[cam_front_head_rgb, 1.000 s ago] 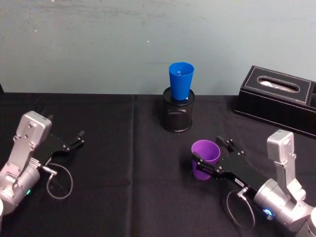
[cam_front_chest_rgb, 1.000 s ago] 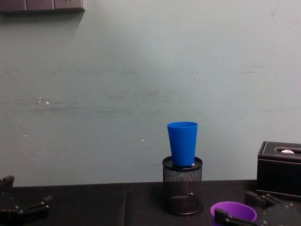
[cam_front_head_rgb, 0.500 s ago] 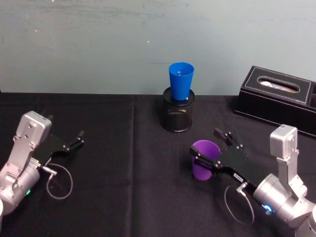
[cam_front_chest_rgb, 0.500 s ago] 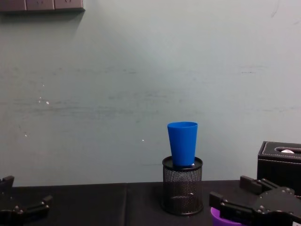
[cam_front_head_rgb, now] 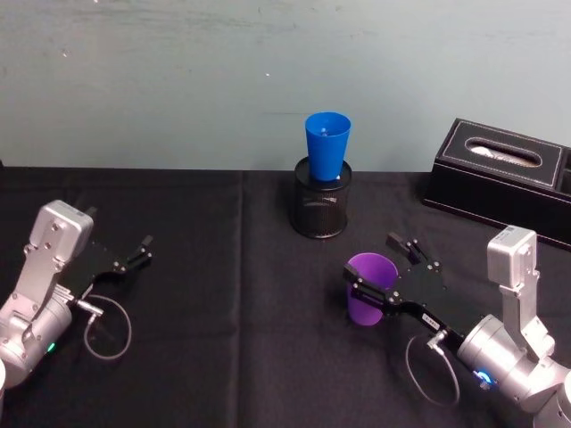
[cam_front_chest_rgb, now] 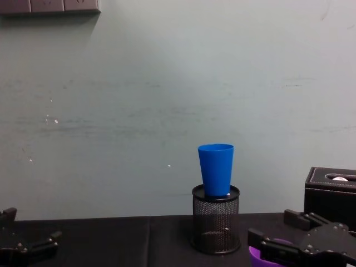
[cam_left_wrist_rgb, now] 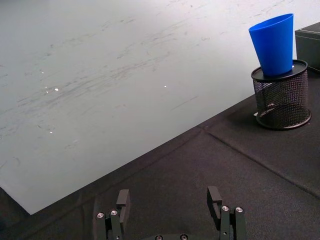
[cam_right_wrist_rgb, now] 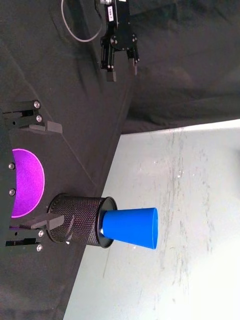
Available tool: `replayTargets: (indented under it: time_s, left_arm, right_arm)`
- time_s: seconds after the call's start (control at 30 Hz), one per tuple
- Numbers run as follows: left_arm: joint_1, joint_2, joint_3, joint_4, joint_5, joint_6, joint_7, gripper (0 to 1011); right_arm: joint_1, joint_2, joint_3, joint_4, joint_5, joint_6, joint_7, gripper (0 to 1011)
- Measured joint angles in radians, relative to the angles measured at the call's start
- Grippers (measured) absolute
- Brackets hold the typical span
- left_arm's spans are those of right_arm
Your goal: Pick up one cup with a gripper and tap it against the other cup.
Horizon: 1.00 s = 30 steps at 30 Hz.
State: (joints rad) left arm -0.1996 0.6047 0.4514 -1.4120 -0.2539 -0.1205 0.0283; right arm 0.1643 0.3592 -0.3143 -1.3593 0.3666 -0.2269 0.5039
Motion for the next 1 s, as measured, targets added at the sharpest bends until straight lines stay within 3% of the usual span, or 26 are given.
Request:
replayTargets:
  time_s: [0.23,0.67,1.0]
  left_arm:
    - [0.0,0.0,0.0,0.0,0.0,0.0,0.0,1011]
    - [0.0,0.0,0.0,0.0,0.0,0.0,0.0,1011]
    - [0.0,0.0,0.0,0.0,0.0,0.0,0.0,1011]
  right_arm:
    - [-0.003,-0.002,0.007,-0.003,0.003,-0.001,-0.008,1003]
    - [-0.018,-0.021,0.054,-0.008,0.014,-0.006,-0.066,1003]
    - [-0.027,-0.042,0.089,-0.007,-0.008,-0.006,-0.121,1003]
